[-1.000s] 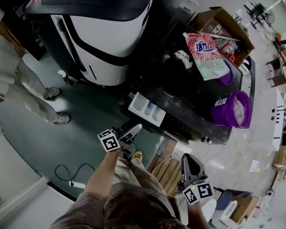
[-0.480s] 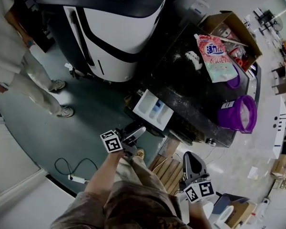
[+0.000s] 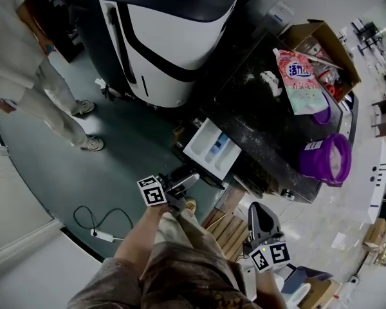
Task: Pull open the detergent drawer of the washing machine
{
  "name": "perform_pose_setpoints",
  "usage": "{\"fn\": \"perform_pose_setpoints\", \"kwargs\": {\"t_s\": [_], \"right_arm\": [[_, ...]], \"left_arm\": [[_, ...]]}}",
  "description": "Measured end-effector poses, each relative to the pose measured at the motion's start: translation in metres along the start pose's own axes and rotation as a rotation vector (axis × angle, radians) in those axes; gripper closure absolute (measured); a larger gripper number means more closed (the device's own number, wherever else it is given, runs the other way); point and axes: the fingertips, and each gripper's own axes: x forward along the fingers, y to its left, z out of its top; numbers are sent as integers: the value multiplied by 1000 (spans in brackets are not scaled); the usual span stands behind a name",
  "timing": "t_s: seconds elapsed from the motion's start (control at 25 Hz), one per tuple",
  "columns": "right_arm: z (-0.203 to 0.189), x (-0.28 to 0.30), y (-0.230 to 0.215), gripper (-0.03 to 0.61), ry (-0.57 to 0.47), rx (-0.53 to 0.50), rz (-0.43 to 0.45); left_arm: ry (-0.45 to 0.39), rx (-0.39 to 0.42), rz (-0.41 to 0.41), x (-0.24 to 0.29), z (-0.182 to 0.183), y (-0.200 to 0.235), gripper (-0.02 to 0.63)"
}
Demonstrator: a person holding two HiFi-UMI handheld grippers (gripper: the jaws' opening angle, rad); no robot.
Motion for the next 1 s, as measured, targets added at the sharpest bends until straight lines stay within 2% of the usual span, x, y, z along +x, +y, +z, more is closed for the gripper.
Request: {"fn": "perform_pose_setpoints", "kwargs": {"t_s": [0.6,1.0], "right_arm": [[2,15,14,574,1,-14,57],[14,23,18,574,-40,-4,85]], "left_arm": [[7,-10,5,-17,-3,-3,295],[54,52,142,-41,11,-9,295]]}}
